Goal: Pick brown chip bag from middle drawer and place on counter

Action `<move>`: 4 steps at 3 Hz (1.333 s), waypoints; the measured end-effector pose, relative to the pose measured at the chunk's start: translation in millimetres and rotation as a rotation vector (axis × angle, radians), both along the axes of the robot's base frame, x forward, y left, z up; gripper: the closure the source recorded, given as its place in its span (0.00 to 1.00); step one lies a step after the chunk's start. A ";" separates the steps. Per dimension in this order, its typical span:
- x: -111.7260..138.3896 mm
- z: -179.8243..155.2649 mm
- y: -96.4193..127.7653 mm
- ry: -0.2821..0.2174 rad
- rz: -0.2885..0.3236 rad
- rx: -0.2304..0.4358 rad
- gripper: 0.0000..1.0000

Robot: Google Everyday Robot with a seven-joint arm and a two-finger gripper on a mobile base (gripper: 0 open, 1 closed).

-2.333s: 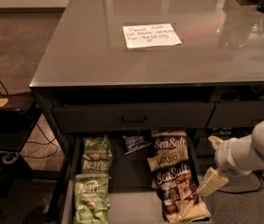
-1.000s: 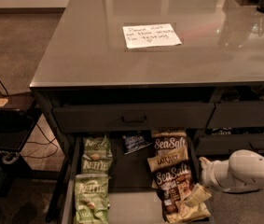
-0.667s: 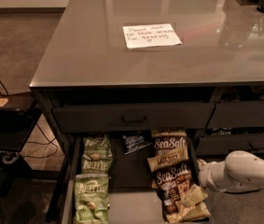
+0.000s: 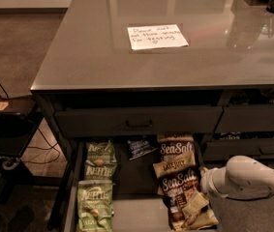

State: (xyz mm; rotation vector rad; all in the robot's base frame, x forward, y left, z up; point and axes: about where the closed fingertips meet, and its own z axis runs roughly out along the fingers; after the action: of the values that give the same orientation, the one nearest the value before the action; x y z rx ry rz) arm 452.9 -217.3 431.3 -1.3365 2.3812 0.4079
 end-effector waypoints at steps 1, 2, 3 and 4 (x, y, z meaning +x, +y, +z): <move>2.7 -11.8 7.9 0.029 0.002 0.013 0.00; 2.4 -17.2 14.5 0.055 0.006 0.027 0.18; -0.5 -12.8 20.9 0.070 0.014 0.030 0.43; -3.3 -1.5 16.5 0.054 0.020 0.020 0.66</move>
Offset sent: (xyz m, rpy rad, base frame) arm 0.0036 0.0205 -0.0219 0.0437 0.0839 0.0081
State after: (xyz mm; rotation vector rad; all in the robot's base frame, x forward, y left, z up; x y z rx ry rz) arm 449.6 -200.8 429.8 -1.3579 2.4027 0.4787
